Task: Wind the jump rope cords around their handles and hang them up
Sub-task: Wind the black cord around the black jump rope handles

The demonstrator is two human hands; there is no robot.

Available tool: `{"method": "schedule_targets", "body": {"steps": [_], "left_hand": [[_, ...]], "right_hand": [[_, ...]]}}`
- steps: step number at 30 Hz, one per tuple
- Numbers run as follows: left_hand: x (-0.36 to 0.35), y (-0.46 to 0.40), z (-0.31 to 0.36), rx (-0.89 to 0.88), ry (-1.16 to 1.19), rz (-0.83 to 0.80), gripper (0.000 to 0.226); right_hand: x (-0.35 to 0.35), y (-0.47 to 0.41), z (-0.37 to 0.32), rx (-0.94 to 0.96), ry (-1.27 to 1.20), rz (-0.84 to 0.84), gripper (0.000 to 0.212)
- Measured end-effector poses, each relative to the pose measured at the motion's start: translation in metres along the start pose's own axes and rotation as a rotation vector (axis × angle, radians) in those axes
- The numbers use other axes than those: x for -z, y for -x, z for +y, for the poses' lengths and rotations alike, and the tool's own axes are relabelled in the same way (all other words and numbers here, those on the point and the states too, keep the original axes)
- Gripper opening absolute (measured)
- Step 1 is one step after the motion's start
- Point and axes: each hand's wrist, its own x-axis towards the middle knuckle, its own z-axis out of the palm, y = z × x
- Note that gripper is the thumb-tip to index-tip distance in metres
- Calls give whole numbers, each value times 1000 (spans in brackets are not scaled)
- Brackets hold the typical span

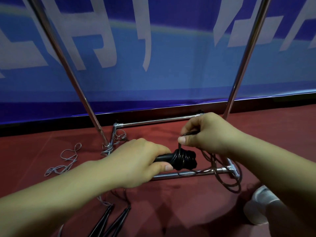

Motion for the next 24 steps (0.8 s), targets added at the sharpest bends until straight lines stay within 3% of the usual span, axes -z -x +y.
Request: {"method": "schedule_targets", "body": {"steps": [5,13,18,24], "left_hand": [[4,1,1,-33,146,-45,16],[13,13,4,-41,628,-51,21],[23,22,11,-20,668,41,24],[26,26,18,115,817,166,19]], "right_hand": [[6,-5,6,-36,-168,-55,14],[20,-4,-2,111,-346,-124,8],[5,-1,-7,-21,-676,-202,13],[-20,2,-8,-162,-674,-192,24]]}}
